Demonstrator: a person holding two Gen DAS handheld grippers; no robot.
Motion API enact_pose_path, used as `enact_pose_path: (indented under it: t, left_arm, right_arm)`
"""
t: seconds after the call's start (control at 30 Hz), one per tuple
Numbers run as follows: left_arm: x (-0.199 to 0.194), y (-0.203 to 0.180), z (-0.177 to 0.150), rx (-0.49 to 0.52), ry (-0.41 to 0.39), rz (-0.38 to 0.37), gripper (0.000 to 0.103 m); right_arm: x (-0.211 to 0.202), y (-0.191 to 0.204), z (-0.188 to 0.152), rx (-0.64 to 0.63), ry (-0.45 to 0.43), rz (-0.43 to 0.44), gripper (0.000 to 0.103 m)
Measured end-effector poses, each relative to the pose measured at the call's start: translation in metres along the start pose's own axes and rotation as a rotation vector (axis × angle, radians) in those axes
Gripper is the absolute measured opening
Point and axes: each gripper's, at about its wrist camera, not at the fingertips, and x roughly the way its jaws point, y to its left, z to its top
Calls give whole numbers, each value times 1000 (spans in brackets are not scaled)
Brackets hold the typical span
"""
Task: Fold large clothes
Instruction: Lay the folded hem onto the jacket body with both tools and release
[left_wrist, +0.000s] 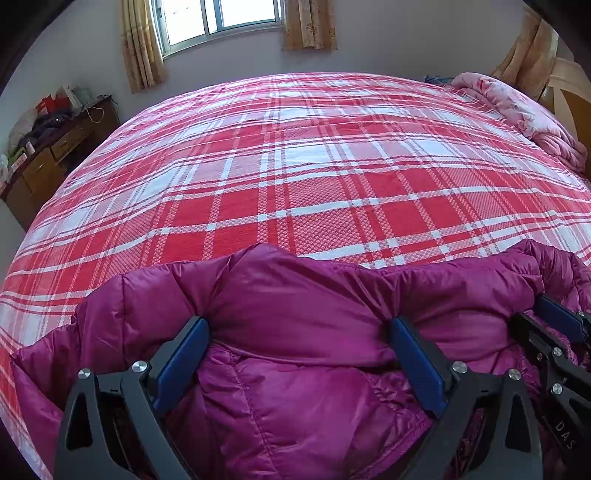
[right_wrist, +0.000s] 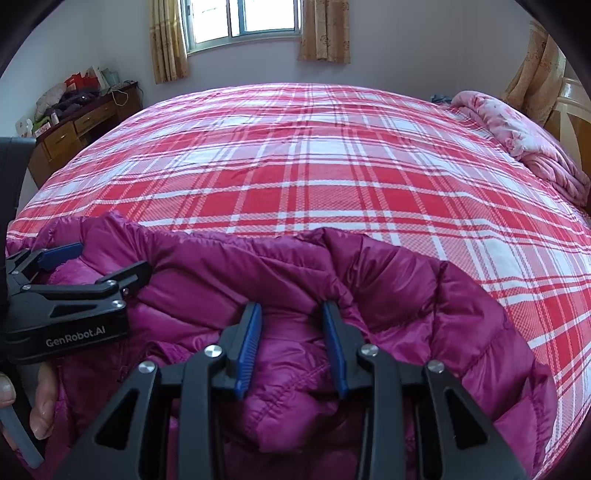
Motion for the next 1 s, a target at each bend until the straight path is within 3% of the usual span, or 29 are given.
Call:
enact_pose_path:
  t: [1.0]
  left_arm:
    - [2,-6,1,25,1,43,101]
  right_arm:
    - [2,5,1,-23,3,-34,37]
